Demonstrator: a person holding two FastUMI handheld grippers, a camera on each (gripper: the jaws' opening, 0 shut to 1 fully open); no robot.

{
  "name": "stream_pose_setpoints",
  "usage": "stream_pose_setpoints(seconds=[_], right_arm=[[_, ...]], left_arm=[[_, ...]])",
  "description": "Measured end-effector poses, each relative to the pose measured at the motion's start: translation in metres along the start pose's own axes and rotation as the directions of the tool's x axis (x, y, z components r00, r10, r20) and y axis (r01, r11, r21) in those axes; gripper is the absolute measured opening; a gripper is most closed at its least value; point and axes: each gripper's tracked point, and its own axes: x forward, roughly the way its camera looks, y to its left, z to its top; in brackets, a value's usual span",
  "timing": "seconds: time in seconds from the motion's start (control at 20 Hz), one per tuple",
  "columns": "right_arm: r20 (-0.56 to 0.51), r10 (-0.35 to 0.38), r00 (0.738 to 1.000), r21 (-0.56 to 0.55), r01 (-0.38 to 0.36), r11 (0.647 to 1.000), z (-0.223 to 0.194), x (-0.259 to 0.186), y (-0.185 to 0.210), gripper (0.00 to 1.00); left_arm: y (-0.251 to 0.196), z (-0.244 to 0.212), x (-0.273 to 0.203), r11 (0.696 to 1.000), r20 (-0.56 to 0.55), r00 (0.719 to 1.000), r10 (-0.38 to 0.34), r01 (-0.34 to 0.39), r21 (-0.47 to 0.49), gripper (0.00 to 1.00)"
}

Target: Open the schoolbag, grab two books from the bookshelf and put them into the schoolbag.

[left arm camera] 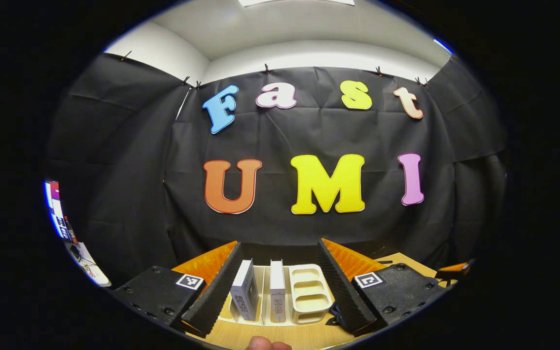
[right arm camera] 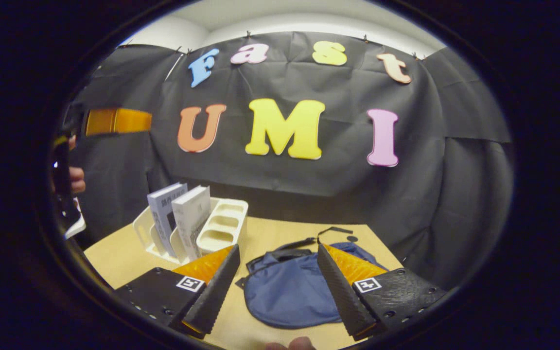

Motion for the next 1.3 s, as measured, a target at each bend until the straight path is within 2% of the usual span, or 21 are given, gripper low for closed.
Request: stream_pose_setpoints(seconds=[0.25,0.3,0.5,0.55,0.75,1.0,1.3], right_arm=[[-0.168,0.038,0.985,-0.066,-0.05,0.997,-0.08,0.031,0.027,0.96],[-0.2,0.04,0.979,-0.085,-0.058,0.995,-0.096,0.038,0.031,0.98],[-0.325,0.039,0.945,-0.113,-0.08,0.99,-0.145,0.061,0.038,0.96],[-0.353,0.029,0.935,-0.121,-0.077,0.99,-0.156,0.065,0.039,0.96],[-0.426,-0.04,0.904,-0.19,-0.046,0.981,-0.191,0.079,0.032,0.96],[-0.452,-0.085,0.888,-0.236,-0.027,0.971,-0.21,0.087,0.023,0.96],[-0.446,-0.1,0.889,-0.243,-0.013,0.97,-0.21,0.098,0.016,0.99]], left_arm=[[0.012,-0.008,0.002,1.0,-0.016,1.0,0.014,-0.014,0.008,0.96],[0.015,-0.01,0.003,1.0,-0.021,1.0,0.018,-0.018,0.007,0.96],[0.03,-0.014,0.004,0.999,-0.031,0.999,0.044,-0.043,0.02,0.99],[0.033,-0.014,0.004,0.998,-0.032,0.998,0.051,-0.05,0.025,0.96],[0.041,-0.017,0.004,0.997,-0.041,0.996,0.074,-0.073,0.034,0.96],[0.045,-0.02,0.002,0.995,-0.052,0.994,0.095,-0.093,0.041,0.96],[0.041,-0.022,0.004,0.995,-0.059,0.993,0.098,-0.095,0.043,0.96]])
